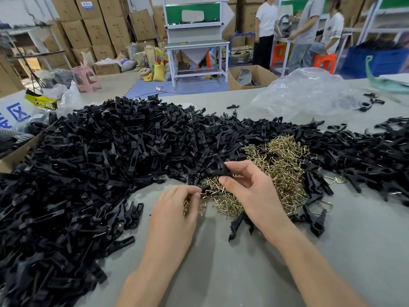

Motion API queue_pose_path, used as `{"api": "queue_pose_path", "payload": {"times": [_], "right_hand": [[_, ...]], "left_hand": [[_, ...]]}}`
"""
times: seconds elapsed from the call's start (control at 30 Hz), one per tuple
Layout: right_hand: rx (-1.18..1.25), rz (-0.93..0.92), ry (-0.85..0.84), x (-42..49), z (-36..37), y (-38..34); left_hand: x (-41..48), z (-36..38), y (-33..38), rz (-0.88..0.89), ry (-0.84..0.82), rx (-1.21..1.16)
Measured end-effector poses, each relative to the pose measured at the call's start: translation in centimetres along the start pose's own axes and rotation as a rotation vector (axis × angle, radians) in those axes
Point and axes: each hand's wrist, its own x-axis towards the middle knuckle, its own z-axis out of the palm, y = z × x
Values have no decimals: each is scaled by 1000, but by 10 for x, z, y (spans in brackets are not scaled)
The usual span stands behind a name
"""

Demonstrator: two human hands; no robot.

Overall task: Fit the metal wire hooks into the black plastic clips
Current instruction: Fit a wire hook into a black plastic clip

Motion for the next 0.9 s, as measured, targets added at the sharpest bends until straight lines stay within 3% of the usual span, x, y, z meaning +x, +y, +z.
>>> {"api": "queue_pose_path", "payload": {"times": [0.2,0.3,0.37,0.47,0.5,0.7,0.9], "right_hand": [[-171,-48,-33,-1,1,5],[-211,-42,-72,-3,4,9],[-235,-54,-89,-3,6,11],[-252,-74,-87,-3,6,12],[-251,-75,-83,-3,6,12],[-241,-76,-67,-3,2,12],[-231,-61,-76,-3,3,12]], "left_hand": [[5,-8,5,-234,178,-441],[6,-10,3,-267,181,-483],[3,-13,5,-179,166,-373],[2,-15,7,148,187,47],[3,-14,5,186,180,109],[5,-18,-14,128,-6,199],[9,-20,-20,232,47,266]]}}
